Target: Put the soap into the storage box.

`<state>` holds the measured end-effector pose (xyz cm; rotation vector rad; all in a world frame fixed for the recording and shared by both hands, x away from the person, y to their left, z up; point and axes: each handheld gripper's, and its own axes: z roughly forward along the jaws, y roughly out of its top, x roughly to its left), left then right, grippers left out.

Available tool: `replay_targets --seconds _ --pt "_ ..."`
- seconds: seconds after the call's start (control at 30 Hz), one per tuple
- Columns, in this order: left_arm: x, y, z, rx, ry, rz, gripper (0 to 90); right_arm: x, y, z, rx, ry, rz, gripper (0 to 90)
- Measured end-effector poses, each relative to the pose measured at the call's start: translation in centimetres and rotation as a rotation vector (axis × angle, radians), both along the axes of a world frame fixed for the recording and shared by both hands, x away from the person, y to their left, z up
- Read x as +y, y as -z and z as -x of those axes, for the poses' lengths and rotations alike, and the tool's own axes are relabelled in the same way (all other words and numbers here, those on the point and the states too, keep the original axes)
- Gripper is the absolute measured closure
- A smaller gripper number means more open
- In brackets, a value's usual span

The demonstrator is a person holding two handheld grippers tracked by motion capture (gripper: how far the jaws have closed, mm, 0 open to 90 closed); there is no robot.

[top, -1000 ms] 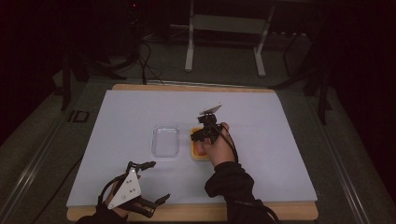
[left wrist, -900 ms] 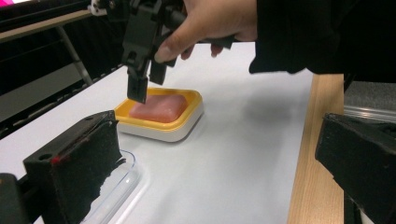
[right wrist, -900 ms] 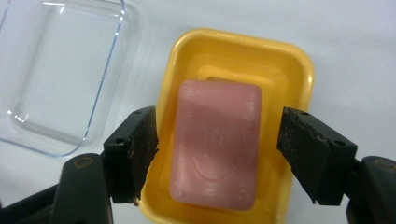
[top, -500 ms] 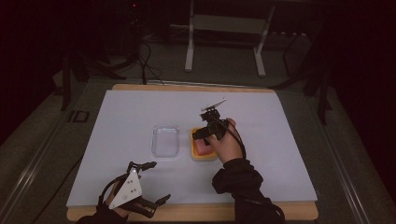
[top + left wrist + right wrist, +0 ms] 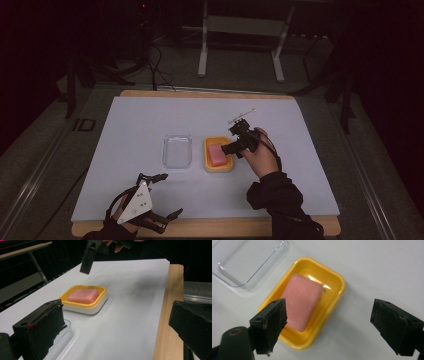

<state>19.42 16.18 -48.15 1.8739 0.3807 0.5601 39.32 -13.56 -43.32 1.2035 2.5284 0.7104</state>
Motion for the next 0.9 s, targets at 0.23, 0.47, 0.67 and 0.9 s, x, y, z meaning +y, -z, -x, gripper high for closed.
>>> replay_targets --seconds 0.23,0.47,0.67,0.9 --pt "0.1 0.0 -0.1 0.001 -0.008 0.003 0.6 -2.6 0.3 0.5 -0.001 -0.041 -0.063 14.0" --pt "0.0 0.0 0.0 0.004 -0.002 -0.001 0.6 -4.7 0.2 1.1 -0.019 -0.049 -0.049 14.0" --pt "0.0 0.0 0.0 0.002 -0.003 0.006 0.6 -6.9 0.6 2.1 -0.026 -0.038 -0.054 13.7" --pt "-0.1 0.0 0.0 -0.001 -0.005 0.005 0.6 -8.4 1.2 3.1 -0.094 -0.002 -0.064 13.8"
